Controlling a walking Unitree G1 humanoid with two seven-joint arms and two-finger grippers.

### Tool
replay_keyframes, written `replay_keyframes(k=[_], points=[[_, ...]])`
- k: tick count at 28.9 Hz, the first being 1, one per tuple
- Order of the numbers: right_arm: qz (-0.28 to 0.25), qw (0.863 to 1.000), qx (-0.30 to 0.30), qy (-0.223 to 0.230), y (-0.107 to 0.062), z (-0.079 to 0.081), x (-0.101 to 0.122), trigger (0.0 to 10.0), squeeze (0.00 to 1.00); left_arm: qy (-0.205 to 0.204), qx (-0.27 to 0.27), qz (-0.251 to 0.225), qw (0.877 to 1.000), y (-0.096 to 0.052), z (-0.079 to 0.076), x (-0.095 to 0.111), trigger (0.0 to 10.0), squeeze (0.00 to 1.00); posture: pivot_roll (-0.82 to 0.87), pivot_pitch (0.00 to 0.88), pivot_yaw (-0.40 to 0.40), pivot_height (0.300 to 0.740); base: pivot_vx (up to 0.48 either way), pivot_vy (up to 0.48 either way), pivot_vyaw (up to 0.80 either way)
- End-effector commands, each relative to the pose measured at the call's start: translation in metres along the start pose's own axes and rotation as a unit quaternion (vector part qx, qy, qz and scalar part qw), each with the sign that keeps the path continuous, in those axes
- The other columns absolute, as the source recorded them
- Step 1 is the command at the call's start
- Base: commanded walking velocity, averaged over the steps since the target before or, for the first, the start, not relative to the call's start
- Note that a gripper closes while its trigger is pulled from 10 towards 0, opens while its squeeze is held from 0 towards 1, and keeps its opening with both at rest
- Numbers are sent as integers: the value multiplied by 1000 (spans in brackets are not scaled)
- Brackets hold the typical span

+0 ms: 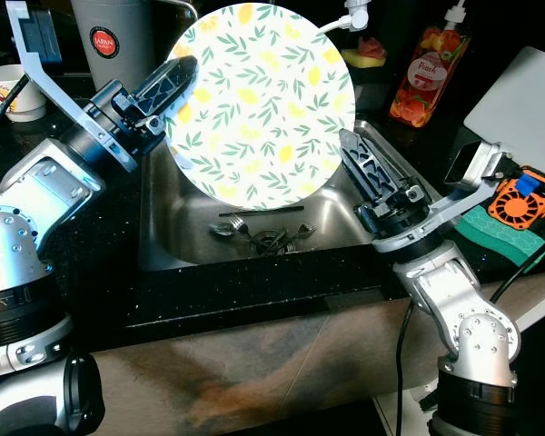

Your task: Kitchen organization

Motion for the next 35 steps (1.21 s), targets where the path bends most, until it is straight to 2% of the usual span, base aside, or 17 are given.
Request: replay_keyframes(k=[1,4,8,9,10,11,12,15,18,24,25,27,29,31,32,34,35], points=[[15,999,28,6,4,11,-7,10000,0,-5,-13,0,1000,5,-5,-3,10000,0,71,4,-46,740,0,0,0],[27,999,33,16,7,13,-16,10000,0,-9,-17,1,1000,6,-7,-6,10000,0,71,7,-49,740,0,0,0],[46,999,11,13,8,5,-28,10000,0,-20,-24,1,1000,8,-10,-10,10000,0,75,9,-52,740,0,0,0],[42,999,-16,10,9,-6,-28,5059,0,-23,-25,3,999,9,-11,-13,10000,0,75,9,-52,740,0,0,0],[39,999,-32,8,10,-14,-27,3098,0,-24,-21,4,999,9,-9,-15,10000,0,74,11,-54,740,0,0,0],[37,998,-43,7,10,-18,-26,3098,0,-25,-19,5,999,10,-8,-16,10000,0,74,11,-54,740,0,0,0],[33,998,-54,5,11,-24,-24,0,0,-26,-13,8,1000,11,-5,-19,10000,0,74,13,-55,740,0,0,0],[26,998,-66,3,11,-31,-21,0,0,-26,-4,18,1000,12,-2,-27,10000,0,74,13,-55,740,0,0,0],[11,997,-81,9,13,-40,-15,0,0,-3,7,53,999,18,1,-48,10000,0,78,21,-55,740,0,0,0],[1,995,-94,20,11,-49,-15,0,0,6,29,69,997,22,11,-57,10000,0,87,34,-53,740,0,0,0],[-3,994,-107,30,8,-57,-17,0,0,19,57,80,995,27,21,-65,10000,0,93,43,-49,740,0,0,0],[-3,994,-107,30,8,-57,-17,0,0,19,57,80,995,27,21,-65,10000,0,93,43,-49,740,0,0,0],[-6,991,-128,39,4,-69,-20,0,0,32,99,103,989,31,37,-81,10000,0,101,61,-40,740,0,0,0],[-6,991,-128,39,4,-69,-20,0,0,32,99,103,989,31,37,-81,10000,0,101,61,-40,740,0,0,0],[-12,988,-148,47,-1,-79,-23,0,0,49,125,119,984,34,45,-94,10000,1000,106,82,-24,740,0,0,0],[-15,987,-153,50,-3,-81,-24,0,0,50,140,122,981,35,48,-96,10000,1000,109,89,-18,740,0,0,0],[-19,986,-159,50,-5,-85,-24,0,0,60,163,114,978,32,56,-91,10000,0,109,100,-10,740,0,0,0]])
Point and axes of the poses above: a point about 5 cm out from each wrist's last joint towards the gripper, its own y axis pointing out of the wrist towards the gripper, its own x axis along the axis of the wrist's last joint, z = x × y, the point moved 5 cm from there along y, pointing out of the wrist towards the gripper, and after that the axes turned 3 degrees about -y, right-handed, at the moved point
